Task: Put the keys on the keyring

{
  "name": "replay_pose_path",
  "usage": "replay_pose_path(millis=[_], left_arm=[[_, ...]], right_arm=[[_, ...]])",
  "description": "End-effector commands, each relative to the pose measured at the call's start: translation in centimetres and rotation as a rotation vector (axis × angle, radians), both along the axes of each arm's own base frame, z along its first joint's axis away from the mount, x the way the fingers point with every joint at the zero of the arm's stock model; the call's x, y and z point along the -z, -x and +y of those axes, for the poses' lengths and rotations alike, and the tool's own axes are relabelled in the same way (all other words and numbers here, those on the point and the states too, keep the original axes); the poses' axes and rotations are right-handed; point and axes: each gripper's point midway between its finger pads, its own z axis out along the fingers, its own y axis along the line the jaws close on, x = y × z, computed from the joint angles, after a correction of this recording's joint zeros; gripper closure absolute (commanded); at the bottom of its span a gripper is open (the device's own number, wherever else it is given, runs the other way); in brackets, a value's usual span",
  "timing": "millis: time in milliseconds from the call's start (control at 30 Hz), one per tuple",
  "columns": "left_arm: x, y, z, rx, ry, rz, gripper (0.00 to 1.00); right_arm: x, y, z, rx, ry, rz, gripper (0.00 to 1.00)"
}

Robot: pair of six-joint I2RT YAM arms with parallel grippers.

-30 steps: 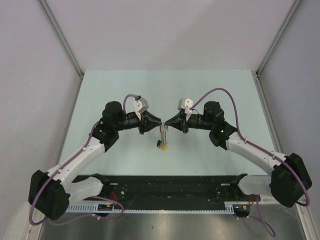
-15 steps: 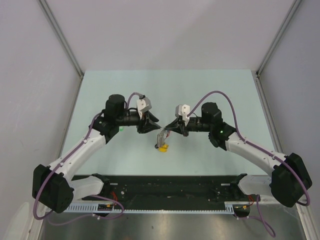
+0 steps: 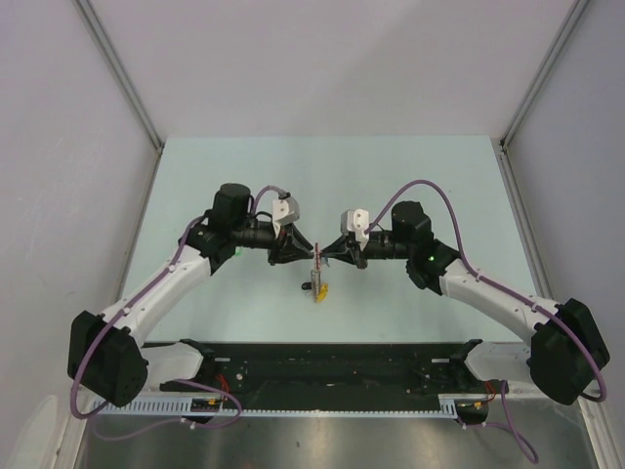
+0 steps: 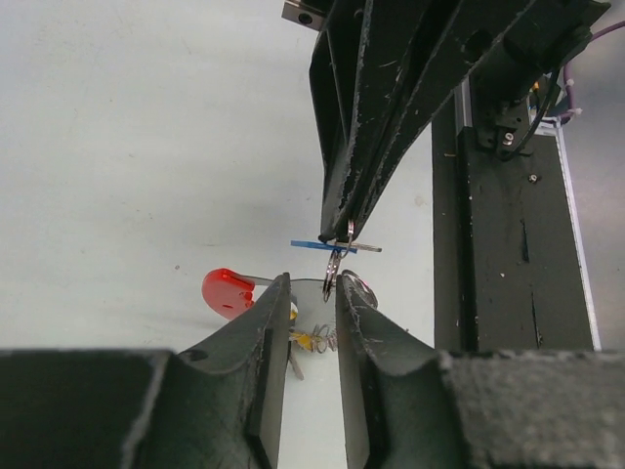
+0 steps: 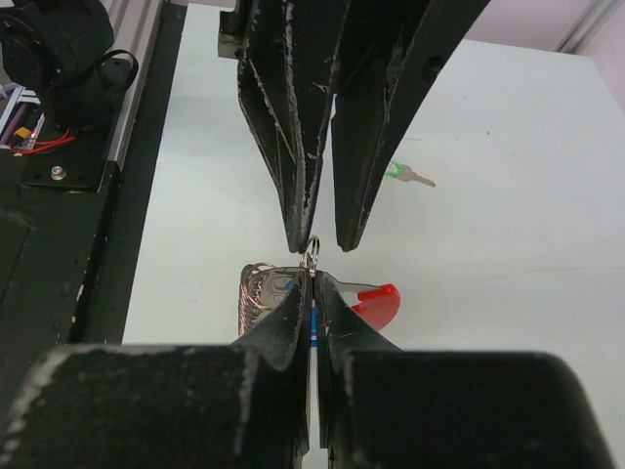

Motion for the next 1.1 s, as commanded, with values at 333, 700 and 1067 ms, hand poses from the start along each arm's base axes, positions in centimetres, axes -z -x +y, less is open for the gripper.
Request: replay_pose_path(millis=[333, 700, 1067], left_arm=[[-1.7, 0.7, -0.8, 0.037, 0.049, 0.018, 1.00], [-5.3, -1.8, -0.7, -0.189, 0.203, 0.054, 1.00], [-9.1, -1.4, 0.3, -0.310, 0.410, 0.043, 1.00]], right_arm=[[-3.0, 0.1, 0.3, -0.012, -0.046, -0.086, 1.00], [-5.1, -0.3, -1.3, 0.074, -0.067, -0.123, 1.00], [-6.5, 1.1, 0.3, 0.145, -0.076, -0.161, 1.00]])
